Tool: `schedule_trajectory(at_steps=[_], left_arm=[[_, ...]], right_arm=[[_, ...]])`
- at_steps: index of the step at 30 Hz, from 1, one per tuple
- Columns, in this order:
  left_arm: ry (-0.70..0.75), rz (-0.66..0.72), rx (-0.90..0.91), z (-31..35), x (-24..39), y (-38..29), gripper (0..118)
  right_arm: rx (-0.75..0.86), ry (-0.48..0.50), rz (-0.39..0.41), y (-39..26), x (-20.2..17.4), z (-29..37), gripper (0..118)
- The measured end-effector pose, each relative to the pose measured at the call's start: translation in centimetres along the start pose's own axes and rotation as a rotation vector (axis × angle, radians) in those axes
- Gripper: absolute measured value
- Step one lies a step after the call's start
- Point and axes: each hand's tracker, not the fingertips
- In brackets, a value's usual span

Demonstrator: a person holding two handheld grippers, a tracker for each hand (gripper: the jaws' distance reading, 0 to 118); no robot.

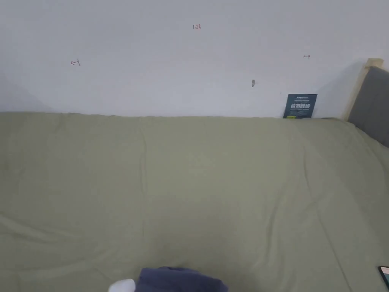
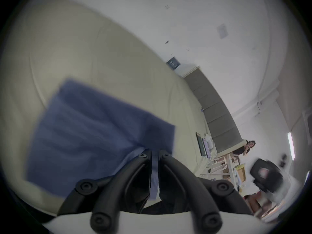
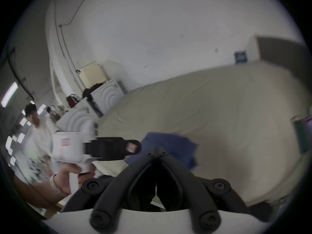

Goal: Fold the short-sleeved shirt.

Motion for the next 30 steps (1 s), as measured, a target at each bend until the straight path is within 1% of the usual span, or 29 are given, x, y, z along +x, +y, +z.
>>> schedule_trajectory(at_steps=[1, 2, 3, 4, 5, 6, 7, 8, 9, 10, 11, 14, 16, 18, 19, 20, 21, 22, 23, 24, 27, 30], left_arm=[[0.027, -0.018, 0.011, 1.3, -0.6, 0.5, 16], [0.063, -0.034, 0.013, 2.5, -1.4, 0.9, 21], [0.083, -0.041, 0.016, 3.5, -2.5, 1.1, 37], [0.086, -0.038, 0.008, 4.0, -3.6, 1.3, 65], [0.079, -0.020, 0.000, 4.4, -4.8, 1.4, 93], [0.065, 0.028, -0.022, 4.6, -6.2, 1.3, 112], [0.012, 0.075, -0.030, 4.6, -7.3, 1.2, 114], [-0.028, 0.118, -0.040, 4.1, -8.5, 1.1, 114], [-0.050, 0.153, -0.061, 3.3, -9.6, 0.9, 114], [-0.075, 0.179, -0.082, 2.4, -10.5, 0.7, 114], [-0.102, 0.205, -0.101, 1.1, -11.2, 0.5, 113], [-0.216, 0.277, -0.199, -3.6, -12.4, -0.3, 114], [-0.212, 0.277, -0.255, -6.6, -12.1, -1.0, 114], [-0.228, 0.260, -0.281, -8.8, -11.5, -1.5, 112], [-0.217, 0.222, -0.233, -9.0, -10.9, -1.4, 100], [-0.181, 0.219, -0.240, -9.1, -10.0, -1.1, 58], [-0.103, 0.240, -0.265, -9.2, -9.7, -0.7, 25], [0.007, 0.221, -0.276, -9.3, -9.6, -0.6, 25], [0.027, 0.225, -0.275, -9.0, -9.9, -0.6, 25], [-0.055, 0.243, -0.273, -8.6, -9.5, -0.6, 25], [-0.041, 0.234, -0.260, -6.7, -9.3, -0.2, 25], [-0.007, 0.225, -0.222, -2.8, -12.1, 1.6, 25]], right_arm=[[-0.037, 0.044, -0.046, -0.1, 0.4, -2.5, 0], [-0.087, 0.111, -0.095, -0.4, 1.0, -5.2, 0], [-0.125, 0.169, -0.134, -1.0, 1.8, -7.6, 0], [-0.148, 0.178, -0.170, -1.8, 2.7, -9.6, 0], [-0.177, 0.154, -0.158, -2.5, 3.4, -11.0, 0], [-0.225, 0.033, -0.099, -3.2, 4.1, -12.1, 0], [-0.275, -0.080, -0.062, -3.8, 4.8, -12.8, 0], [-0.296, -0.083, -0.099, -4.5, 6.1, -12.9, 0], [-0.265, 0.002, -0.186, -5.0, 7.3, -12.4, 0], [-0.220, 0.041, -0.238, -4.7, 7.9, -11.8, 0], [-0.241, -0.007, -0.235, -4.3, 7.9, -11.6, 0], [-0.260, -0.021, -0.153, -3.7, 7.9, -11.2, 0], [-0.261, -0.005, -0.148, -3.7, 8.2, -11.2, 0], [-0.256, 0.016, -0.166, -4.0, 8.5, -11.3, 0], [-0.256, 0.026, -0.177, -4.1, 8.6, -11.3, 0], [-0.252, 0.033, -0.185, -4.0, 8.7, -11.2, 0], [-0.249, 0.033, -0.187, -3.9, 8.6, -11.0, 0], [-0.245, 0.033, -0.185, -3.9, 8.5, -10.7, 0], [-0.233, 0.053, -0.180, -3.8, 8.3, -10.2, 0], [-0.219, 0.057, -0.165, -3.7, 7.8, -9.6, 0], [-0.207, 0.069, -0.113, -3.5, 6.7, -7.8, 0], [-0.195, 0.078, -0.086, -3.6, 5.5, -5.6, 0]])
